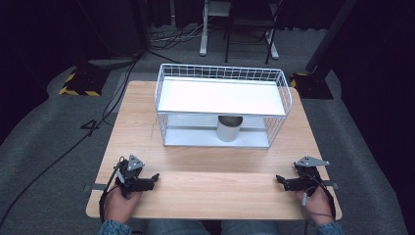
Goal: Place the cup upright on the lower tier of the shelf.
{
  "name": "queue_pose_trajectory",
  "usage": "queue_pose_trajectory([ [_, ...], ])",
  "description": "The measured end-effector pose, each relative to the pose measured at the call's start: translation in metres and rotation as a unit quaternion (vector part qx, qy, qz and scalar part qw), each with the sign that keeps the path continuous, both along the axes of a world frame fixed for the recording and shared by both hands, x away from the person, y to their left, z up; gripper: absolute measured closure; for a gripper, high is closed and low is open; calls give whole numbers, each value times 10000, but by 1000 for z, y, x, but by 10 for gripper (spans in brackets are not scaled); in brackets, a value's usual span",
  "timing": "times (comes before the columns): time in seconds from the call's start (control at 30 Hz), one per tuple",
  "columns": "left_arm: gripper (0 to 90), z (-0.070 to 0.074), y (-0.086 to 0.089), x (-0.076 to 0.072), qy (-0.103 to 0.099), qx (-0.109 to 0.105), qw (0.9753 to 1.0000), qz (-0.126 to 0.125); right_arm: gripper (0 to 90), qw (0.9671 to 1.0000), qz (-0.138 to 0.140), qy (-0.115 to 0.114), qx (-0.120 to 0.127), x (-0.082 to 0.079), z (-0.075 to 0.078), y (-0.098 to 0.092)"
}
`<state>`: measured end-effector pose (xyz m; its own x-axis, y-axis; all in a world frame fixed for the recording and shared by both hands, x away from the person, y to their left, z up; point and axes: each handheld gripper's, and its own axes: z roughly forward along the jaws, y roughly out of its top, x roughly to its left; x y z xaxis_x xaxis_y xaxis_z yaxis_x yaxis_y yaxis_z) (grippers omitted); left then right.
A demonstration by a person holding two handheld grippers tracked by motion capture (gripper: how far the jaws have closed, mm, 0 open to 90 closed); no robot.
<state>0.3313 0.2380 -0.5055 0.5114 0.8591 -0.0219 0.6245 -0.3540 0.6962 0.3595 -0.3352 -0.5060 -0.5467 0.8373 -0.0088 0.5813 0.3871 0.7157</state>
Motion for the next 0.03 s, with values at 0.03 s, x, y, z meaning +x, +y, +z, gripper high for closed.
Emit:
queue_pose_trajectory([
  [0.03, 156, 0, 0, 0, 6, -24, 10000, 29, 27, 10000, 0, -2, 1, 0, 0, 0],
])
